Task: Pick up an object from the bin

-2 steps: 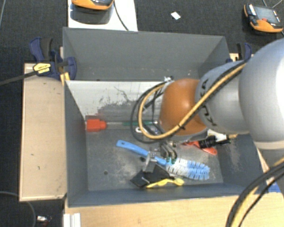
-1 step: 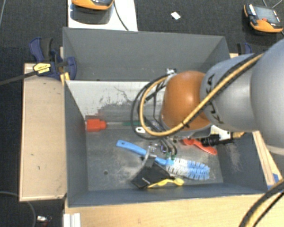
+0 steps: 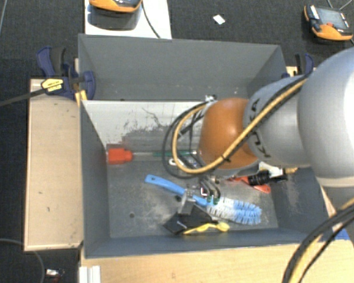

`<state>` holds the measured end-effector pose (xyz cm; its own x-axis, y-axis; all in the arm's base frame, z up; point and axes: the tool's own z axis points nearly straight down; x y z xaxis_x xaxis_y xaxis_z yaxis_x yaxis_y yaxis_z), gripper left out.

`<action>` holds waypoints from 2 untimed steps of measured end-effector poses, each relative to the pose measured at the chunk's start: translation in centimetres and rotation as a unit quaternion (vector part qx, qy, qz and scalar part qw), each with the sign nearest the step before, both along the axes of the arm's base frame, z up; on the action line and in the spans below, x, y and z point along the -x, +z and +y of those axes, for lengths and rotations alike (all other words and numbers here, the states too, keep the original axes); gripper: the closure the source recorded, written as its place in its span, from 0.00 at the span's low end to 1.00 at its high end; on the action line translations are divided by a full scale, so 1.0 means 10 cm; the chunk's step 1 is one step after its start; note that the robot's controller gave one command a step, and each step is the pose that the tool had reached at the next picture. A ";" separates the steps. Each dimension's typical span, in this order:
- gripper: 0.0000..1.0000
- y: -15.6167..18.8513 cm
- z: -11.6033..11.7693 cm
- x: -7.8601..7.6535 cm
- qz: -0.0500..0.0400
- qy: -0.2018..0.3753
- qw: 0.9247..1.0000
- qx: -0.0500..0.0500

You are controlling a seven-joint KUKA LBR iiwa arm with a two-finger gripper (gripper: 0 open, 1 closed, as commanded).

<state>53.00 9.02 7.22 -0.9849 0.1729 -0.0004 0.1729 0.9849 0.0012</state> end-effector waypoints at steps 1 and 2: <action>0.00 -0.01 -0.20 0.41 -0.010 0.000 1.000 -0.003; 1.00 0.01 -0.03 0.07 -0.006 0.000 1.000 -0.002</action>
Offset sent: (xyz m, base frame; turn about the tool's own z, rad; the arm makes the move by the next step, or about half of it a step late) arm -0.0076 -0.0031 0.0002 -0.0020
